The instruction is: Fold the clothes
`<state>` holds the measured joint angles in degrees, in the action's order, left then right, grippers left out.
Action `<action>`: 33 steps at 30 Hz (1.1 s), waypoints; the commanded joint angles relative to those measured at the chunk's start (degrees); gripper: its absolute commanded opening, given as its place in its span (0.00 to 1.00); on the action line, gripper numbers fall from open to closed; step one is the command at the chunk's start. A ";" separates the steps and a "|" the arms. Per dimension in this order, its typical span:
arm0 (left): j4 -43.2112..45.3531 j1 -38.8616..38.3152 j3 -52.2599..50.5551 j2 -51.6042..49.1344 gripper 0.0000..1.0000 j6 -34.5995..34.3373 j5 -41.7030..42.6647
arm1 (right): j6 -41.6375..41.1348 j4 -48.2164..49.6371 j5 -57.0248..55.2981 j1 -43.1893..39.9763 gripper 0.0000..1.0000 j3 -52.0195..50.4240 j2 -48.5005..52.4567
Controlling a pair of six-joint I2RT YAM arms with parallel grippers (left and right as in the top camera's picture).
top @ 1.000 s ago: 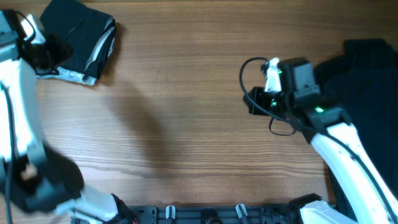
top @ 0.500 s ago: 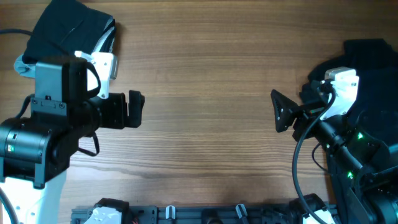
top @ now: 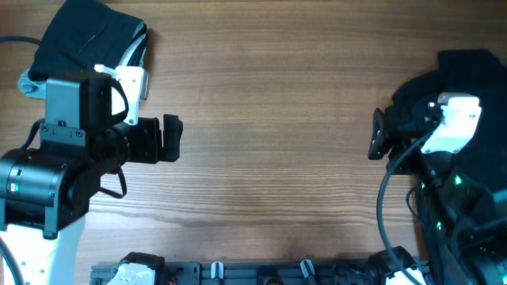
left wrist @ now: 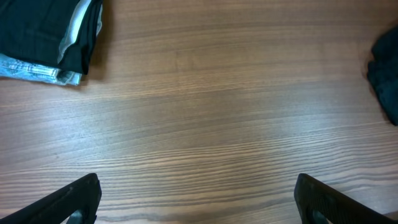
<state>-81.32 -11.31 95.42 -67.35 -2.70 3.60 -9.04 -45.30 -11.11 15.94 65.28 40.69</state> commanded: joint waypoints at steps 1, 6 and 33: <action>0.02 -0.46 -0.15 -0.26 1.00 -0.76 -0.70 | 7.80 5.64 8.13 -3.80 1.00 -9.44 -7.37; 0.02 -0.46 -0.15 -0.26 1.00 -0.76 -0.70 | 7.45 20.02 16.76 -12.37 1.00 -34.12 -27.30; 0.02 -0.46 -0.15 0.55 1.00 -0.76 -0.68 | 7.50 46.10 20.13 -13.25 1.00 -64.98 -40.11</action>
<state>-81.43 -11.31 95.29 -67.61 -2.70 3.22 -2.24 0.47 7.92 3.05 0.56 0.95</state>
